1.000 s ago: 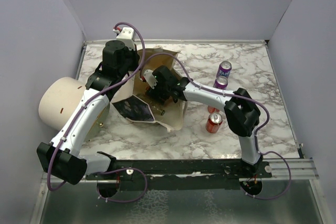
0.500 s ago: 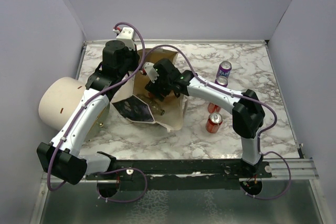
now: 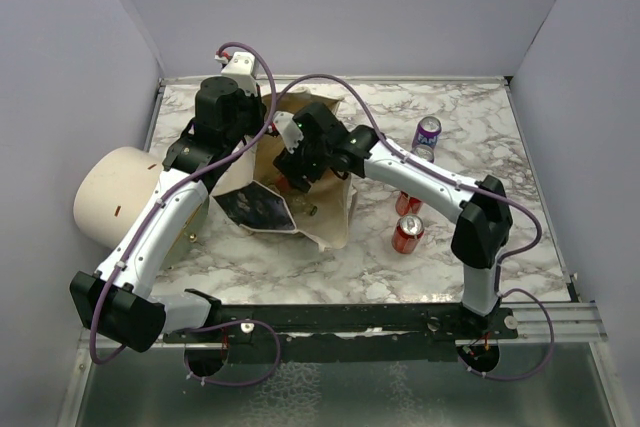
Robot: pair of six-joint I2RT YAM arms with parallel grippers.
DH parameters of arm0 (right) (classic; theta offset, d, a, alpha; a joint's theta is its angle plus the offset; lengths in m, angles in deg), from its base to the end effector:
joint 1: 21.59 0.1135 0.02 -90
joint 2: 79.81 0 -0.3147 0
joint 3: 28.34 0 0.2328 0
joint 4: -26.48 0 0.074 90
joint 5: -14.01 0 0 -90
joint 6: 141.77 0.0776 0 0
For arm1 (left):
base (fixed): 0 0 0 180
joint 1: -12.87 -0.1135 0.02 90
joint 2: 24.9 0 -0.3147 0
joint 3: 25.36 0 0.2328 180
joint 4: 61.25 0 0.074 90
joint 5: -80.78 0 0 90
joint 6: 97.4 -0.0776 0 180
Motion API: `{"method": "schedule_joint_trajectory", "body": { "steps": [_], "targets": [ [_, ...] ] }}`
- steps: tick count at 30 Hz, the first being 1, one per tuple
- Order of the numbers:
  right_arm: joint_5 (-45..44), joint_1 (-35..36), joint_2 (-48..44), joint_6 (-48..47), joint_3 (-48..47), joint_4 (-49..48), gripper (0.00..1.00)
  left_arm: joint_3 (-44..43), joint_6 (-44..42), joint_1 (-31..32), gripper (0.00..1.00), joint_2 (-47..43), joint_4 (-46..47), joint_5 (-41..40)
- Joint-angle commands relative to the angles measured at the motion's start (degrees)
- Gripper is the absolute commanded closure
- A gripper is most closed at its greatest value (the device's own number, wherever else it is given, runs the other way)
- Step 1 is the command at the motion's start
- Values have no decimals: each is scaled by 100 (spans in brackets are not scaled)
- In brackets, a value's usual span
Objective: Take the beverage out of the canvas bag
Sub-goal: Take out the drink from the canvas bag.
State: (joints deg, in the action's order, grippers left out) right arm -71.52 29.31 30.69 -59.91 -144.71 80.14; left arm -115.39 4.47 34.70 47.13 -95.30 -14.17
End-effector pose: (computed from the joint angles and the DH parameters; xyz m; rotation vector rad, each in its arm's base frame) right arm 0.2876 0.3635 0.3200 -1.2383 2.1121 0.4334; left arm 0.2714 -0.1015 0.4430 0.1013 1.8599 -0.3293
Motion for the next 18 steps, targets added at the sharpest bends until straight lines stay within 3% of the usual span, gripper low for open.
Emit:
{"method": "schedule_joint_trajectory", "body": {
  "steps": [1, 18],
  "targets": [
    [326, 70, -746, 300, -113, 108, 98, -67, 68, -10, 100, -66, 339, 76],
    [-254, 70, -2317, 464, -253, 741, 98, -32, 193, -11, 100, -57, 328, -195]
  ]
}}
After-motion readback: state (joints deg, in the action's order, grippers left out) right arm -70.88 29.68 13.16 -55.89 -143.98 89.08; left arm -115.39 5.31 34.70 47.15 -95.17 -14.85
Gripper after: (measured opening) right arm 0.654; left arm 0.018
